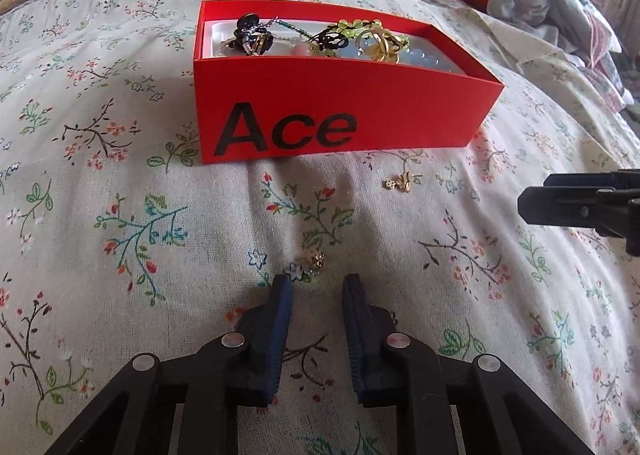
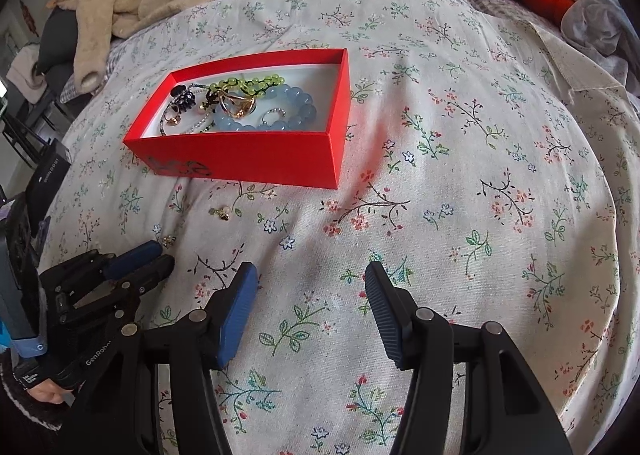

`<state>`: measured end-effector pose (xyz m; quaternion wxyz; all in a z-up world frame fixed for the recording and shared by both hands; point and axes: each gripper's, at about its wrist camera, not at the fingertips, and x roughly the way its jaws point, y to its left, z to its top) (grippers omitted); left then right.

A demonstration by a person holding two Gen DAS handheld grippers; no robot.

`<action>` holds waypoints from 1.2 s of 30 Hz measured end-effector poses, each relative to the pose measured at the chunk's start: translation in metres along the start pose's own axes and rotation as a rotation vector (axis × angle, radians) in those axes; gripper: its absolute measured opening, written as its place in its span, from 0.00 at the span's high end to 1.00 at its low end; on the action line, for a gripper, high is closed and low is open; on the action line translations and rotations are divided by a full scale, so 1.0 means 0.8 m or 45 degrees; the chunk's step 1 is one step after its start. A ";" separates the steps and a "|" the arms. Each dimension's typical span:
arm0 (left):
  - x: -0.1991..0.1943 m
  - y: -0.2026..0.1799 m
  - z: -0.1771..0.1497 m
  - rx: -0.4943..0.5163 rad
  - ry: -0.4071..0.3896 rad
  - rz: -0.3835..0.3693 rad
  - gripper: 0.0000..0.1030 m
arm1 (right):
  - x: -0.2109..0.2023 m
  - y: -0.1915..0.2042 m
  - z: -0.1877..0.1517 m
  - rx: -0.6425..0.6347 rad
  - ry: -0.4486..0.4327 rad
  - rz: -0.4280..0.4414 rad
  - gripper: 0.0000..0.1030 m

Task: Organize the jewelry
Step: 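Grasp the small gold earring on the bedspread with the left tool, then grasp the other small gold earring with the right tool while the left tool holds its earring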

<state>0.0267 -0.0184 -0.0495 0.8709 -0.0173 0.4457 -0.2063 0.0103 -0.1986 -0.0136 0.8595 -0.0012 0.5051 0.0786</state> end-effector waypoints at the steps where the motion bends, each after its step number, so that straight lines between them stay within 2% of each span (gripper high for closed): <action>1: 0.001 0.000 0.001 0.000 0.000 -0.001 0.82 | 0.001 0.000 0.000 0.000 0.002 -0.001 0.43; 11: 0.008 -0.005 0.008 0.005 0.002 0.030 0.86 | 0.004 -0.002 -0.001 0.022 0.008 -0.009 0.43; 13: 0.008 -0.007 0.008 0.011 0.001 0.055 0.90 | 0.004 -0.003 0.000 0.031 0.005 -0.008 0.43; 15: 0.008 -0.009 0.008 0.015 -0.001 0.091 0.98 | 0.003 -0.002 0.002 0.038 0.002 -0.010 0.43; 17: 0.006 -0.007 0.008 0.005 -0.003 0.097 1.00 | 0.003 -0.001 0.003 0.044 -0.005 -0.012 0.43; 25: -0.013 0.011 0.007 -0.060 -0.005 0.105 1.00 | 0.010 0.016 0.006 0.025 -0.003 -0.010 0.43; 31: -0.032 0.030 0.005 -0.107 -0.020 0.117 1.00 | 0.034 0.040 0.002 -0.024 0.045 -0.004 0.43; 36: -0.042 0.043 0.002 -0.136 -0.023 0.110 1.00 | 0.048 0.059 0.005 -0.085 -0.003 -0.002 0.43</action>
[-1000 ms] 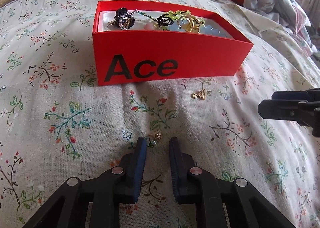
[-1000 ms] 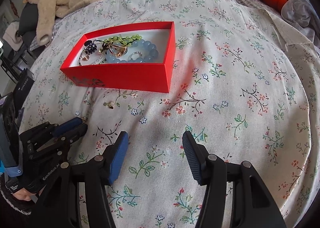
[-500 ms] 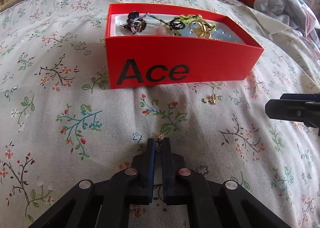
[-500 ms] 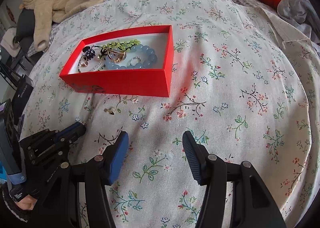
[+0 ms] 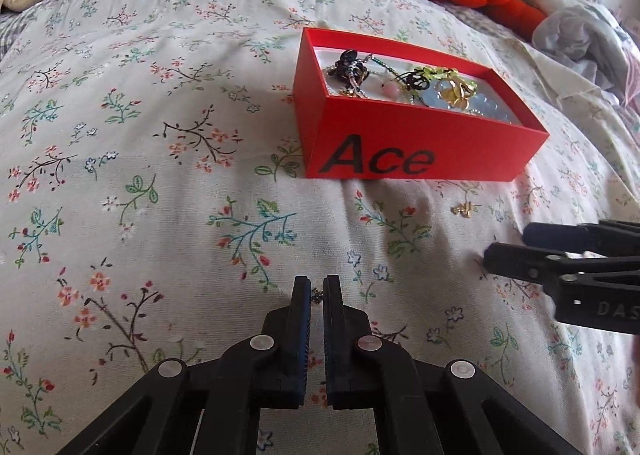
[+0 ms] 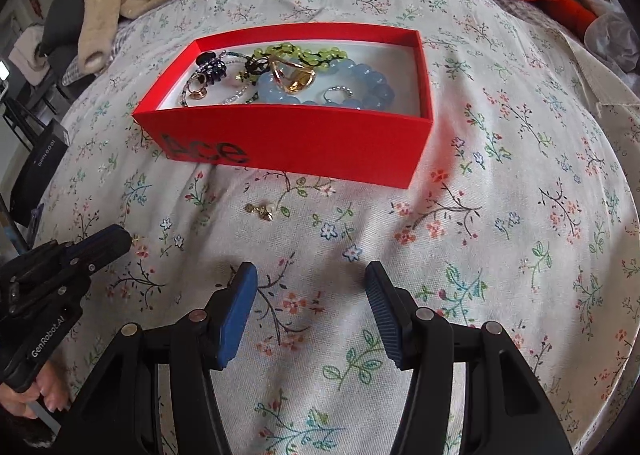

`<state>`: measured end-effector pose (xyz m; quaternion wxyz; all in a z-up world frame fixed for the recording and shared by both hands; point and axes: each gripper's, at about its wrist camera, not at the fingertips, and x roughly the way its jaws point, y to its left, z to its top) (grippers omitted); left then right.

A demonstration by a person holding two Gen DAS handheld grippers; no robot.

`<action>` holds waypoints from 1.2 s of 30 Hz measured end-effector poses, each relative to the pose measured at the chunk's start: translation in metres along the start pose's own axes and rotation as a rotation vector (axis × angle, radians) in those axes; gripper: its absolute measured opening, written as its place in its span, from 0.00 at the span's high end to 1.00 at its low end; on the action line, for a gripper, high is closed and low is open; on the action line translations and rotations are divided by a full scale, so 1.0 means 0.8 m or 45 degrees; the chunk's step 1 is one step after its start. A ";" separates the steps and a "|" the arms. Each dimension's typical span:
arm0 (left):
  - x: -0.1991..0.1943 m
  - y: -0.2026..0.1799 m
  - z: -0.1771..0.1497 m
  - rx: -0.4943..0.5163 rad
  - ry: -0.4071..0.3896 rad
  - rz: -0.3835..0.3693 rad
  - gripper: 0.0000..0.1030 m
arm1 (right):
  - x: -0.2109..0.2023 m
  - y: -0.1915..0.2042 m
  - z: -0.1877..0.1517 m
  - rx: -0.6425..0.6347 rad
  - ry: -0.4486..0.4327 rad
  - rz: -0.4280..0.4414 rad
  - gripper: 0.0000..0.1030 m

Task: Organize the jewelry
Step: 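Grasp the other small gold earring with the right tool while the left tool holds its earring, then lower both earrings into the red box and open both tools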

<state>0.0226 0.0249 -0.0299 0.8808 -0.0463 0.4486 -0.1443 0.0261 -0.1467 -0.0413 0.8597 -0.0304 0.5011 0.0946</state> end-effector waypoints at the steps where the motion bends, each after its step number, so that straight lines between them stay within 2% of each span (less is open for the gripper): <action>1: -0.002 0.001 0.000 -0.004 -0.002 -0.005 1.00 | 0.003 0.003 0.001 -0.018 -0.013 0.000 0.43; 5: -0.008 0.005 -0.001 -0.004 -0.014 -0.014 1.00 | 0.010 0.009 0.009 -0.063 -0.066 0.001 0.44; 7: -0.011 0.005 -0.001 0.002 -0.017 -0.013 1.00 | 0.012 0.011 0.013 -0.070 -0.081 0.012 0.50; 10: -0.013 0.008 0.000 -0.003 -0.021 -0.014 1.00 | 0.013 0.018 0.017 -0.108 -0.095 0.026 0.62; 15: -0.014 0.016 0.002 -0.029 -0.020 -0.023 1.00 | 0.014 0.028 0.020 -0.144 -0.083 0.084 0.90; 16: -0.014 0.019 0.003 -0.040 -0.017 -0.031 1.00 | 0.014 0.029 0.020 -0.152 -0.079 0.087 0.92; 22: -0.016 0.026 0.008 -0.115 -0.008 -0.122 1.00 | -0.005 0.022 0.022 -0.110 -0.081 0.167 0.92; 29: -0.025 0.025 0.021 -0.165 -0.022 -0.199 1.00 | -0.038 0.001 0.028 -0.013 -0.078 0.161 0.92; 36: -0.038 0.015 0.054 -0.181 -0.050 -0.270 1.00 | -0.065 -0.024 0.045 0.103 -0.107 0.170 0.92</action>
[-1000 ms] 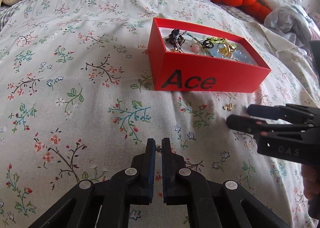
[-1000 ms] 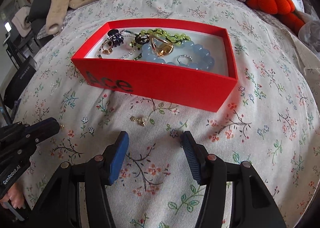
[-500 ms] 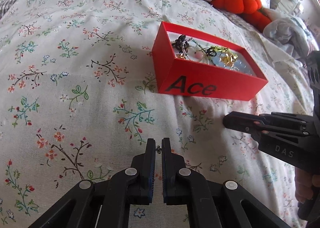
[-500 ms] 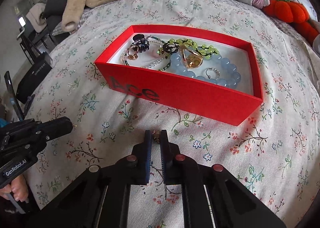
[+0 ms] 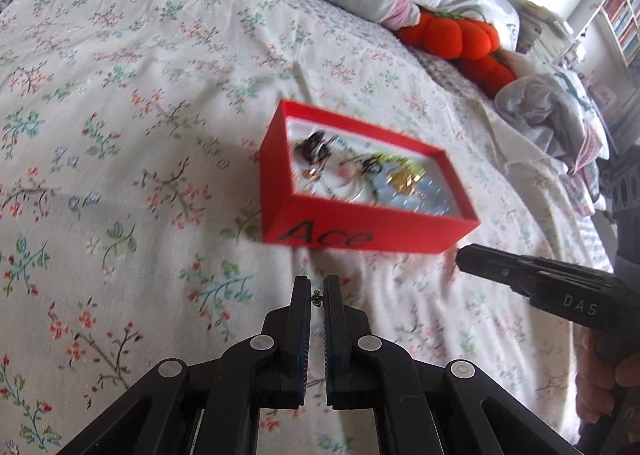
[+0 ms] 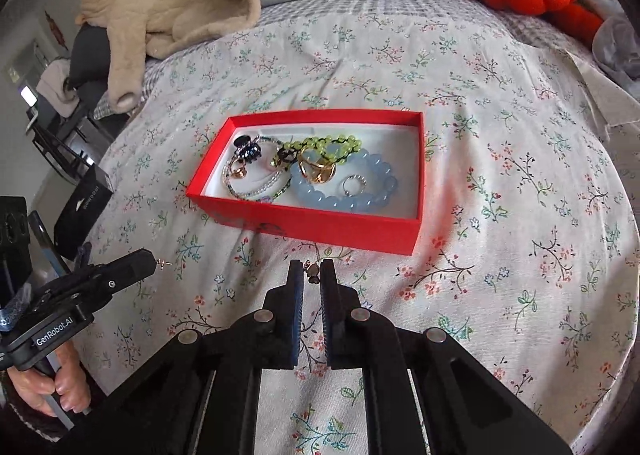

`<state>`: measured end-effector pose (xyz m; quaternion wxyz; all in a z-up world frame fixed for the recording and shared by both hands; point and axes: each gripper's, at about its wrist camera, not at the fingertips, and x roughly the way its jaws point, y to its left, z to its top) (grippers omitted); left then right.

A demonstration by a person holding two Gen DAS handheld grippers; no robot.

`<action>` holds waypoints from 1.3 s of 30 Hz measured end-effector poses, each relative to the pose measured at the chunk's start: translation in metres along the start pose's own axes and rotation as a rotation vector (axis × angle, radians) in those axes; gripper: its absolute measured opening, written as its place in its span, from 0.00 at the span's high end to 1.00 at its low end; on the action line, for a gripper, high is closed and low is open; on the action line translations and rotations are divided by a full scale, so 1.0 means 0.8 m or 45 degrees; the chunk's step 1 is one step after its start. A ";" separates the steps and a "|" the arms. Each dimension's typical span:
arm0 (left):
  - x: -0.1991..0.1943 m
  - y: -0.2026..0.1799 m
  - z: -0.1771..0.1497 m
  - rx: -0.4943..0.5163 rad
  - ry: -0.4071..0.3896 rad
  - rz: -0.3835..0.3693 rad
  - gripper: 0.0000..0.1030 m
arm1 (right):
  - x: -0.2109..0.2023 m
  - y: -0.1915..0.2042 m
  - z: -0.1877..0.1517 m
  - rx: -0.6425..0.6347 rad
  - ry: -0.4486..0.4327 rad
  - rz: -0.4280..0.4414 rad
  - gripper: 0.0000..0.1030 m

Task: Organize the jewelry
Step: 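Lower both earrings into the red box and open both tools, then withdraw both open tools from the box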

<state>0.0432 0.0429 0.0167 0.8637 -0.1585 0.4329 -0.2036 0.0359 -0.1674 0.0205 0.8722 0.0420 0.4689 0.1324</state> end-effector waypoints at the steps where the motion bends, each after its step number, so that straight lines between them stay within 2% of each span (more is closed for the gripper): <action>1: -0.001 -0.003 0.006 -0.001 -0.003 -0.011 1.00 | -0.003 -0.002 0.003 0.013 -0.004 0.005 0.92; 9: 0.009 -0.032 0.055 0.030 -0.006 -0.050 1.00 | -0.011 -0.016 0.028 0.069 -0.043 0.010 0.92; 15: 0.051 -0.046 0.078 0.047 0.055 -0.017 1.00 | -0.003 -0.031 0.040 0.109 -0.033 0.000 0.92; 22: 0.083 -0.055 0.086 0.076 0.110 0.066 0.99 | 0.009 -0.043 0.049 0.149 -0.008 0.009 0.92; 26: 0.079 -0.055 0.087 0.079 0.099 0.088 0.82 | 0.015 -0.045 0.055 0.158 0.003 0.003 0.92; 29: 0.074 -0.053 0.084 0.082 0.103 0.114 0.79 | 0.017 -0.046 0.060 0.170 -0.014 0.023 0.91; 31: 0.071 -0.052 0.082 0.086 0.115 0.150 0.70 | 0.014 -0.046 0.065 0.190 -0.027 0.015 0.89; 32: 0.069 -0.052 0.080 0.090 0.118 0.175 0.63 | 0.012 -0.048 0.067 0.205 -0.034 0.017 0.83; 33: 0.066 -0.052 0.078 0.092 0.118 0.201 0.56 | 0.009 -0.050 0.068 0.219 -0.044 0.026 0.72; 35: 0.059 -0.053 0.075 0.091 0.115 0.237 0.48 | 0.002 -0.053 0.070 0.238 -0.064 0.050 0.59; 36: 0.055 -0.054 0.074 0.090 0.116 0.258 0.44 | -0.001 -0.055 0.069 0.241 -0.072 0.060 0.56; 39: 0.043 -0.057 0.067 0.091 0.129 0.325 0.39 | -0.011 -0.054 0.066 0.224 -0.072 0.068 0.56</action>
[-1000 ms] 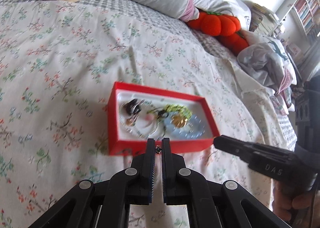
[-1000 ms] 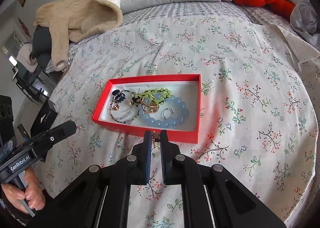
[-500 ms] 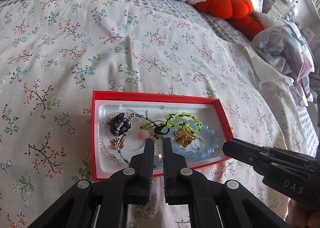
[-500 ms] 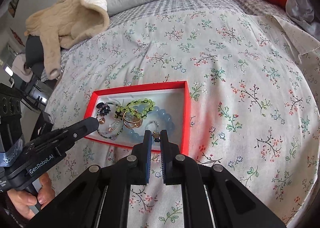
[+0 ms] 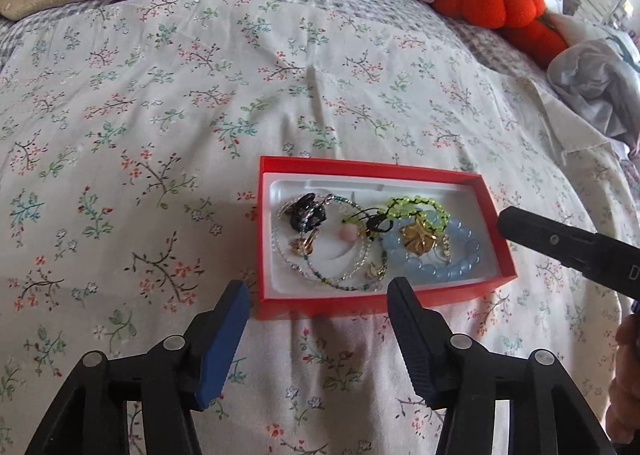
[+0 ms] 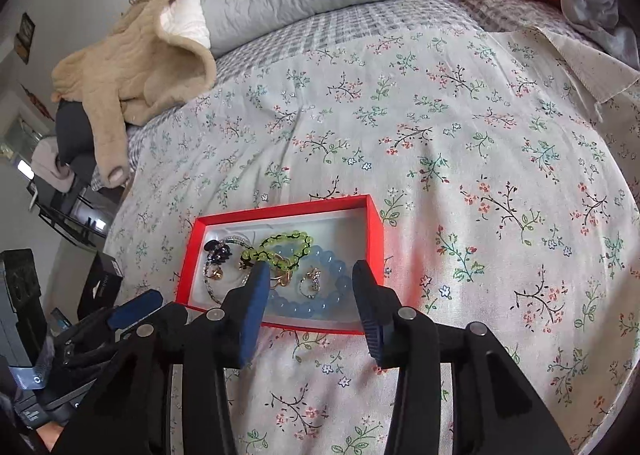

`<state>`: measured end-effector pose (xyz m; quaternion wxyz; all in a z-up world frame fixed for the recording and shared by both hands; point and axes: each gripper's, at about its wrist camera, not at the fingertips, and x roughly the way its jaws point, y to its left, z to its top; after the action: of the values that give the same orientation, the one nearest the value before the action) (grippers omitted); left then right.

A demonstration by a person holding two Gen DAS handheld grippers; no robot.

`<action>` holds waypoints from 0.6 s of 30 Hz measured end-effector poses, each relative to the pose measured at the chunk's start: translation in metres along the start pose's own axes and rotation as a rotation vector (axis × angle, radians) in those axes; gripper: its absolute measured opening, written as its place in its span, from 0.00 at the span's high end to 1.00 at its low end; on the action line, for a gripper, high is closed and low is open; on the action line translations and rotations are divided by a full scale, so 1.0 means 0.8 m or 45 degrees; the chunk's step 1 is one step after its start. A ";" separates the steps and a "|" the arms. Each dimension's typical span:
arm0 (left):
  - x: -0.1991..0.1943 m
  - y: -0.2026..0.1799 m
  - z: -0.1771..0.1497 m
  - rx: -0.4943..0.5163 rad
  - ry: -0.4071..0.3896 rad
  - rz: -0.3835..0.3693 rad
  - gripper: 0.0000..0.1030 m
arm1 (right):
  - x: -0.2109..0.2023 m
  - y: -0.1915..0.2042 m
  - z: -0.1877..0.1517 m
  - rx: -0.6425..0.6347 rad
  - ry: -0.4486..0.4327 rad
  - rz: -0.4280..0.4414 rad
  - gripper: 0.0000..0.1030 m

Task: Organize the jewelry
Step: 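Withdraw both open tools from the box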

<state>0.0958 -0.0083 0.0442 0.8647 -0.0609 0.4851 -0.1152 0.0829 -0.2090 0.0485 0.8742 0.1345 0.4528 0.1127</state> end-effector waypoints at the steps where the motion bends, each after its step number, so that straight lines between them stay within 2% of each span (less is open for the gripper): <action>1: -0.005 -0.001 -0.003 0.001 0.005 0.018 0.38 | -0.004 0.001 -0.002 -0.016 0.000 -0.009 0.56; 4: -0.022 -0.004 -0.013 0.010 0.005 0.091 0.26 | -0.020 0.005 -0.013 -0.090 -0.010 -0.038 0.56; 8: -0.048 -0.014 -0.033 0.004 -0.019 0.193 0.12 | -0.039 0.003 -0.033 -0.169 -0.003 -0.085 0.40; 11: -0.067 -0.021 -0.051 -0.031 -0.002 0.264 0.01 | -0.053 0.001 -0.043 -0.202 -0.020 -0.137 0.37; 16: -0.092 -0.025 -0.070 -0.034 -0.025 0.333 0.00 | -0.074 0.001 -0.061 -0.145 -0.024 -0.168 0.27; 18: -0.098 -0.024 -0.073 -0.027 -0.034 0.358 0.00 | -0.081 0.010 -0.072 -0.181 -0.036 -0.218 0.12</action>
<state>0.0038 -0.0065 0.0822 0.8781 -0.0028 0.4783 0.0130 -0.0014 -0.2142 0.0691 0.8943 0.0345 0.4410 0.0673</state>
